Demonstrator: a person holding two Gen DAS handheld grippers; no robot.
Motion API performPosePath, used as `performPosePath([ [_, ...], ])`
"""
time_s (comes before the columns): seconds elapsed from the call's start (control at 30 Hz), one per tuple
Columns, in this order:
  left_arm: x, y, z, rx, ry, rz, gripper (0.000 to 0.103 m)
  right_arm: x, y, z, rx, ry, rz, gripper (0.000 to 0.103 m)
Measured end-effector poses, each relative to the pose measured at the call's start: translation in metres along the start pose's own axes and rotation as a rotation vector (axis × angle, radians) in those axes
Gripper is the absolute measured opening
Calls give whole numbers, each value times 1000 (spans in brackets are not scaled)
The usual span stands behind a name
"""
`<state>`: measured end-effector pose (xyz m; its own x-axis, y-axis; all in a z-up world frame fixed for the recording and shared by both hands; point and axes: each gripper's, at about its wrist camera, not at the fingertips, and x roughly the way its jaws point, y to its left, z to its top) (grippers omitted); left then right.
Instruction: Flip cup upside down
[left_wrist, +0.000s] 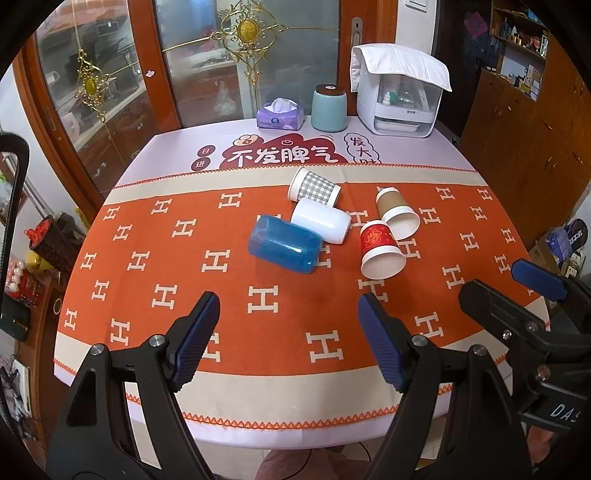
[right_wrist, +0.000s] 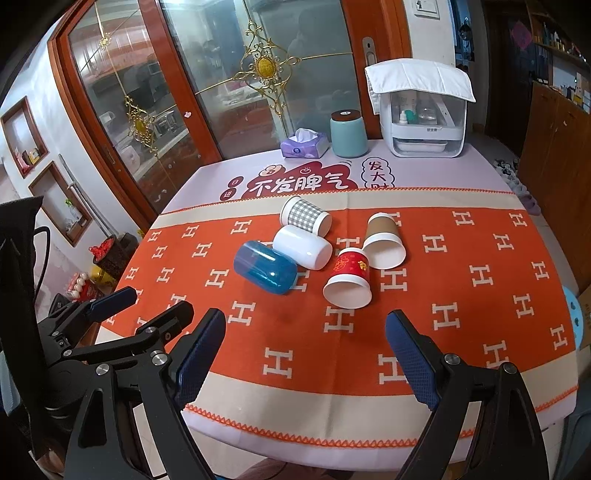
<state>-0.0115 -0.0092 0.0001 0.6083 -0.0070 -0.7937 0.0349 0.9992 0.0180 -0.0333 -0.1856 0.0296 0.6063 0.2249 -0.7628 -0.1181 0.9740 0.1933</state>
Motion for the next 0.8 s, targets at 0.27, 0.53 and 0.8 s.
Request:
performPosePath([
  [0.27, 0, 0, 0, 2, 1, 3, 75, 1, 1, 0, 0, 0, 0, 90],
  [0.53, 1, 3, 0, 4, 2, 4, 75, 1, 0, 0, 1, 1, 3, 90],
  [0.8, 1, 4, -1, 3, 3, 4, 75, 3, 6, -2, 0, 3, 4, 90],
])
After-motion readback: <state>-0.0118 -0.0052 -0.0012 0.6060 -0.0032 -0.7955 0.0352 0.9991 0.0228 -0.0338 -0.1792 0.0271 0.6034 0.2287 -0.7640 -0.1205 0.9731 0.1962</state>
